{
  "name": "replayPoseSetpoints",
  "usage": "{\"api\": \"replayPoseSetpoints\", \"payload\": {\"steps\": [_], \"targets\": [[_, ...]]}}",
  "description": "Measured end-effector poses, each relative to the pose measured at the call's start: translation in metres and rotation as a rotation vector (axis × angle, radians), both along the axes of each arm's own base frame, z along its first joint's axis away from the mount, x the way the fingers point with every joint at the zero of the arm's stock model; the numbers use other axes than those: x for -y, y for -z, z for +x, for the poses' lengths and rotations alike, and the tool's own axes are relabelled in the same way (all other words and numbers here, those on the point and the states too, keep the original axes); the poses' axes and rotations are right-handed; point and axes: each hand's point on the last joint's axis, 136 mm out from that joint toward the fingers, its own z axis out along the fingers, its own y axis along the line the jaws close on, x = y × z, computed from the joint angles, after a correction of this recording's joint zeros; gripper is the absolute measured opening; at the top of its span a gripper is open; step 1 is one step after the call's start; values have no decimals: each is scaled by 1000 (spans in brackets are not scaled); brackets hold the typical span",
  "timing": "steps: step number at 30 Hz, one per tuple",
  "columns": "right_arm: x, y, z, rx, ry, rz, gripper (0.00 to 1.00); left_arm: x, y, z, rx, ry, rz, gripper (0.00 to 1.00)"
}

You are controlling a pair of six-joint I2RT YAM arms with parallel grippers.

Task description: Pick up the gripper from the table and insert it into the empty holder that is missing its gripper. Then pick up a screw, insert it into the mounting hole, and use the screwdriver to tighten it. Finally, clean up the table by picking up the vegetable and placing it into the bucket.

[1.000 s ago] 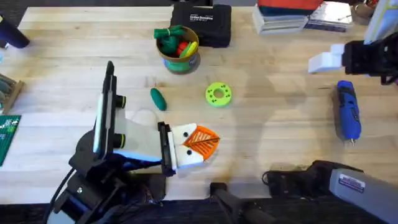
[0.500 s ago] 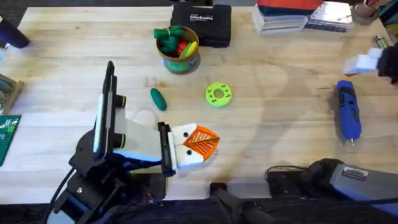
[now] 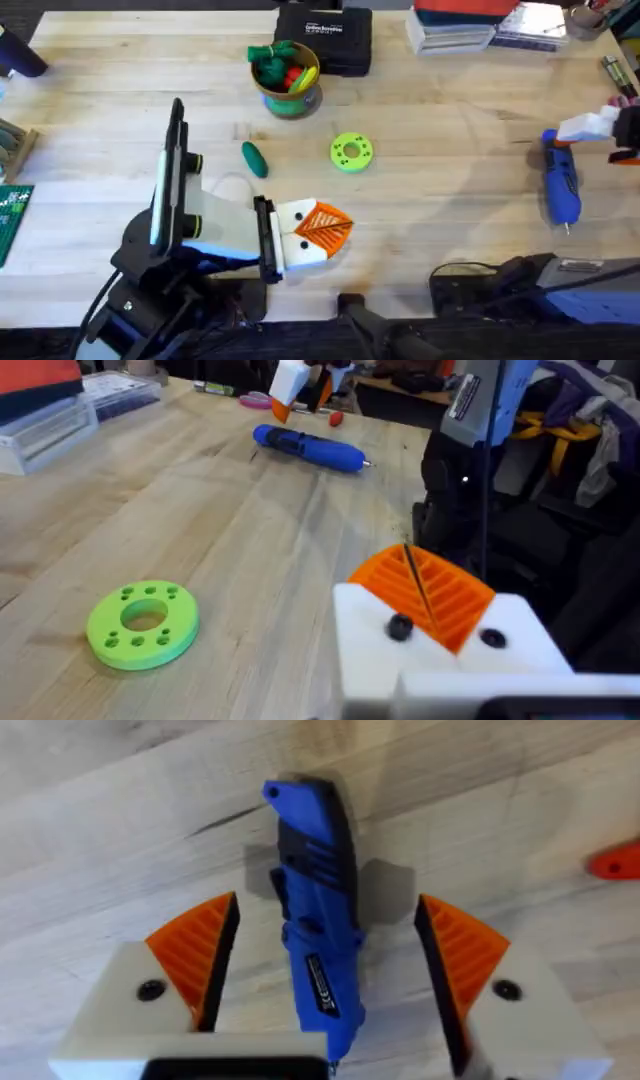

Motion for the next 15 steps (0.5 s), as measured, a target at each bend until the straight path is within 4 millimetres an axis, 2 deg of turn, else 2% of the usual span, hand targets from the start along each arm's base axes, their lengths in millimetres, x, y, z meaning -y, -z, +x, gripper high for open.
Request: {"api": "replayPoseSetpoints", "payload": {"steps": [9, 15], "targets": [[-14, 44, 6, -94, -195, 72, 993, 0, 0, 0, 0, 0, 0, 4], [-9, 54, 17, -82, -274, 40, 993, 0, 0, 0, 0, 0, 0, 4]]}}
